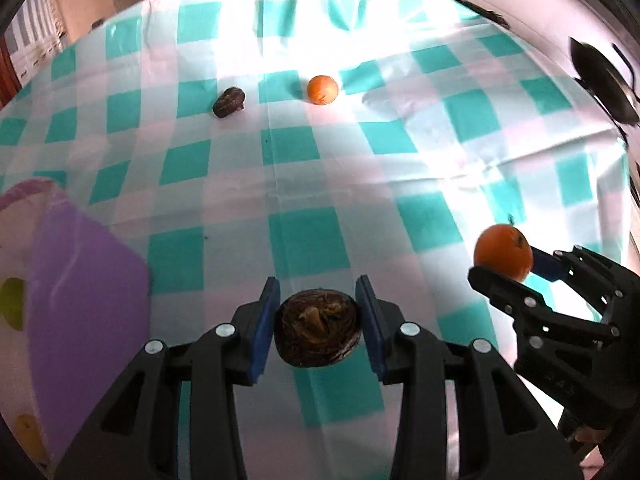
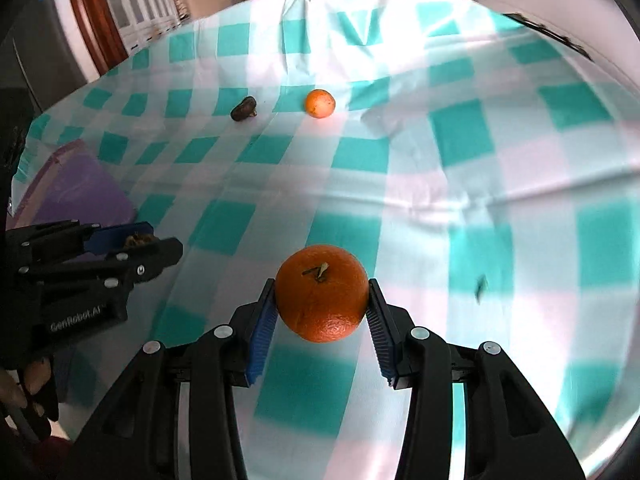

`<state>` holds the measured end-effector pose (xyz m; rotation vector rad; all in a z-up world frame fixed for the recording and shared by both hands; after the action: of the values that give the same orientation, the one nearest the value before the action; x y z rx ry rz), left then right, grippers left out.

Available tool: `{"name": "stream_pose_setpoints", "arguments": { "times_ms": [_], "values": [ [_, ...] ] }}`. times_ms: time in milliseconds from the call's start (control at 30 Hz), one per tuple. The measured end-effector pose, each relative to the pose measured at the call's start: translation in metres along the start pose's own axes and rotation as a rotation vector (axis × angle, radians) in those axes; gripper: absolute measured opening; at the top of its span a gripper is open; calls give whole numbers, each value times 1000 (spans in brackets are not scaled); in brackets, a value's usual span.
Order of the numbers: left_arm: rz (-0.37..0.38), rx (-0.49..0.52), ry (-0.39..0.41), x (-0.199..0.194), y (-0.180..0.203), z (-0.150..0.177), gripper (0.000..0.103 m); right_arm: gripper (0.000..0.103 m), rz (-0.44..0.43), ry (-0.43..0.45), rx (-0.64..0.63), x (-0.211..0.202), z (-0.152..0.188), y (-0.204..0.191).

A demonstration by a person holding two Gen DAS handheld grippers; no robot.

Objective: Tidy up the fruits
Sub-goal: 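Grasp a dark brown fruit with the left tool while the right tool grasps a mandarin, then carry the dark fruit and mandarin over the white box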

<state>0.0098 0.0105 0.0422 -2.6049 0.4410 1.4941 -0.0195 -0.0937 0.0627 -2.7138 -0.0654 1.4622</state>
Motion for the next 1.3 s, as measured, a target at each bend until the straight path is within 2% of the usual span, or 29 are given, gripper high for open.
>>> {"name": "stream_pose_setpoints", "arguments": {
  "times_ms": [67, 267, 433, 600, 733, 967, 1133, 1300],
  "values": [
    [8, 22, 16, -14, 1, 8, 39, 43, 11, 13, 1, -19, 7, -8],
    [35, 74, 66, -28, 14, -5, 39, 44, 29, 74, 41, -69, 10, -11],
    [52, 71, 124, -55, 14, -10, 40, 44, 48, 129, 79, -97, 4, -6],
    [52, 30, 172, -81, -2, -12, 40, 44, 23, 160, 34, -110, -5, -29],
    [28, -24, 211, -102, -30, -9, 40, 44, -38, 188, -30, -117, -18, -68],
    [-80, -163, 258, -148, -108, 17, 40, 44, -196, 202, -178, -113, -36, -156],
    [-183, -261, 217, -164, -168, 56, 40, 44, -306, 183, -292, -104, -33, -221],
    [-247, -325, 160, -166, -207, 90, 40, 44, -419, 133, -401, -91, -21, -280]
  ]
}}
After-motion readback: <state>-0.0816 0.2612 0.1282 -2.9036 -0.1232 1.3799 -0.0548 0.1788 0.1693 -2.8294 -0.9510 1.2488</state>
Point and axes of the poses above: each gripper's, at about its wrist camera, not at the fingertips, and x roughly the way its jaws point, y to its right, z to its underside, the point moved 3 cm from there along x, roughly the way its jaws point, and after that the axes turned 2 degrees about y, right-handed, at the moved point
